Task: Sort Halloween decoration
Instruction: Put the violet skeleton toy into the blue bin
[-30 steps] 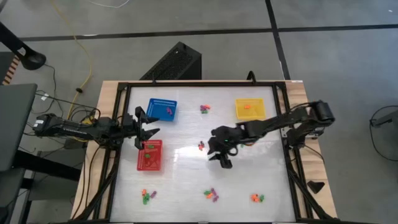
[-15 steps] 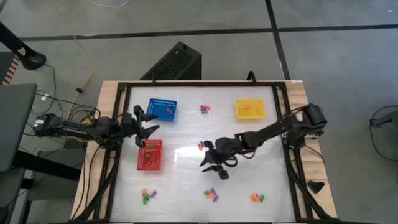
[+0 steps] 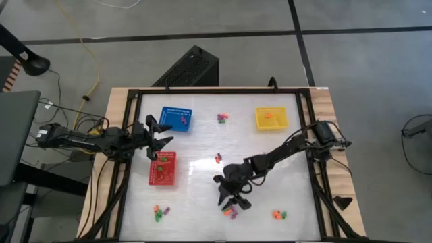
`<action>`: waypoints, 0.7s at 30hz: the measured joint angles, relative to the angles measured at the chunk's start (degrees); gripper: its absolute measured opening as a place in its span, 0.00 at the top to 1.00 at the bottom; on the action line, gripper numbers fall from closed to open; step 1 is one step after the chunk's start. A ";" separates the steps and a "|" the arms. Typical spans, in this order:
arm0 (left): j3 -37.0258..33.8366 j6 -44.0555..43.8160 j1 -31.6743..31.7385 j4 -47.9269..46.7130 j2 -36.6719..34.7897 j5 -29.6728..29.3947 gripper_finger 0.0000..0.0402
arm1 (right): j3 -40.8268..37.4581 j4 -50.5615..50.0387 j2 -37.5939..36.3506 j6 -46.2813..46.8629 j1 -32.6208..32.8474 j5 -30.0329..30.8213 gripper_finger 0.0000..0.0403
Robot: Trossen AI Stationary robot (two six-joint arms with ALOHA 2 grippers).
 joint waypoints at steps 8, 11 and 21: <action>-0.04 -10.74 -0.84 -7.34 0.00 4.72 0.44 | 0.02 -9.16 -2.49 -4.18 4.42 15.21 0.63; -0.05 -12.62 -2.77 -7.81 0.39 4.69 0.44 | 0.02 -14.30 -3.26 1.97 5.45 16.96 0.63; -0.09 -12.64 -8.95 -7.12 2.53 -0.47 0.44 | 0.00 -18.31 -6.69 24.41 8.62 21.29 0.63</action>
